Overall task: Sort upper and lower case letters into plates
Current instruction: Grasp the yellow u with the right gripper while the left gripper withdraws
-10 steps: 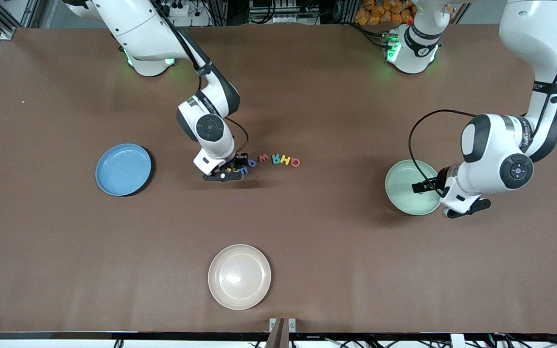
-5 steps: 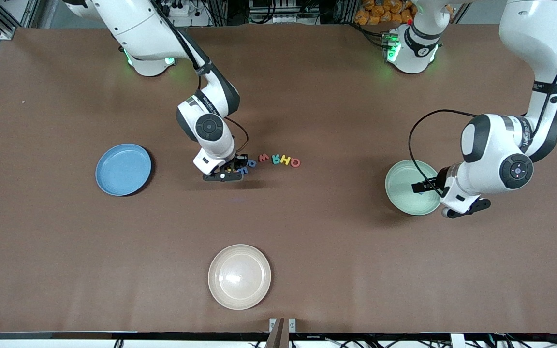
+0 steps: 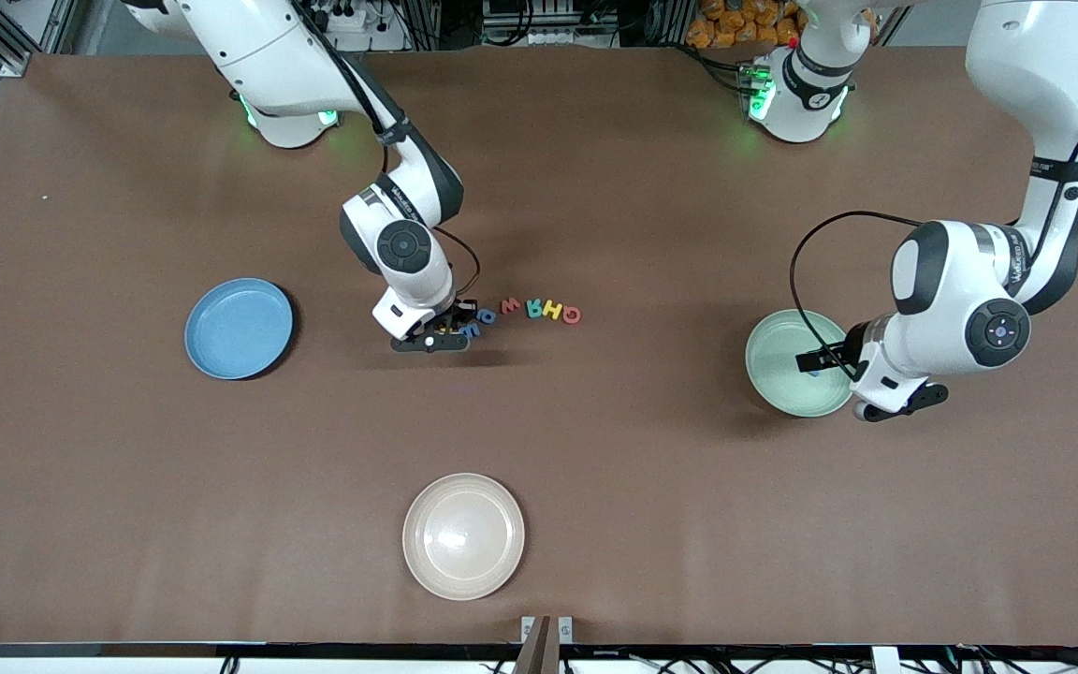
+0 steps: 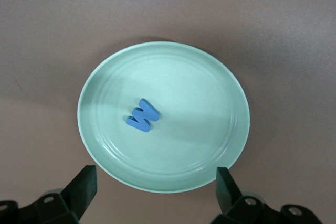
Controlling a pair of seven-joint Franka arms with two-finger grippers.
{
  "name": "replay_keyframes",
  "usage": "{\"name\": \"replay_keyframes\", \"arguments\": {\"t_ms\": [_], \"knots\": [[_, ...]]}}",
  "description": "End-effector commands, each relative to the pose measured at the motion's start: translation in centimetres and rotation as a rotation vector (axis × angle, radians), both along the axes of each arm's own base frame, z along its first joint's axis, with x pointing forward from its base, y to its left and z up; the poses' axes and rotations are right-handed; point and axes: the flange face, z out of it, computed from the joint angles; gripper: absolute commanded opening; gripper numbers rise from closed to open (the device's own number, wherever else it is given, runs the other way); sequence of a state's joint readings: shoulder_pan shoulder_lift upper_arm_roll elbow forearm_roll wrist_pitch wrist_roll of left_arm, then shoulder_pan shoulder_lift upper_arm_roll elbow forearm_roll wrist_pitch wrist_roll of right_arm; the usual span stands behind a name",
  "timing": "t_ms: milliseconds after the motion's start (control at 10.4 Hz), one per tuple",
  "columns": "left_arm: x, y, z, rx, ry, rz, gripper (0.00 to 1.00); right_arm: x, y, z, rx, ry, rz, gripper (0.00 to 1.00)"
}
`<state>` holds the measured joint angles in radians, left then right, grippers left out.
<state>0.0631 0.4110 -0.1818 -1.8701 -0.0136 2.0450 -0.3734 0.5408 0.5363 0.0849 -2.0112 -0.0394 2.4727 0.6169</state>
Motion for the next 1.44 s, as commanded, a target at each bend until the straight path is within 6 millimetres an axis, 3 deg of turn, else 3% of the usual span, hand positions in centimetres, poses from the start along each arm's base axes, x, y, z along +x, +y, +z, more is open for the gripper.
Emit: {"name": "replay_keyframes", "arguments": {"t_ms": [0,192,481,674,866,1058,1155,1251,1347], "knots": [[-0.7,-2.1,1.9,-0.006,0.003,-0.011,1.00,0.0,-0.5,-0.5,-0.008,0.008,-0.017,0.20],[-1.1,-4.5,2.8,0.001,0.023,0.019,1.00,0.3,-0.7,0.1,-0.018,0.020,-0.016,0.18],[-1.8,-8.7,4.8,0.006,0.018,0.061,1.00,2.7,-0.9,3.0,-0.056,0.072,-0.030,0.18],[-2.0,-12.1,7.0,0.012,0.029,0.095,1.00,4.0,-2.7,4.3,-0.057,0.087,-0.008,0.18],[-3.8,-17.6,8.0,0.020,0.029,0.086,1.00,6.4,-7.7,6.1,-0.043,0.120,0.047,0.18],[-4.9,-21.3,8.5,0.010,0.010,0.028,1.00,8.6,-13.5,7.2,-0.023,0.149,0.111,0.18],[-6.0,-23.7,8.1,0.011,0.001,-0.017,1.00,9.4,-16.1,7.2,-0.012,0.157,0.154,0.18],[-7.8,-26.6,6.3,0.072,-0.015,-0.112,1.00,10.0,-18.7,6.9,-0.010,0.165,0.197,0.18],[-9.1,-29.2,5.3,0.138,-0.055,-0.109,1.00,11.0,-23.3,6.7,0.009,0.173,0.227,0.19]]}}
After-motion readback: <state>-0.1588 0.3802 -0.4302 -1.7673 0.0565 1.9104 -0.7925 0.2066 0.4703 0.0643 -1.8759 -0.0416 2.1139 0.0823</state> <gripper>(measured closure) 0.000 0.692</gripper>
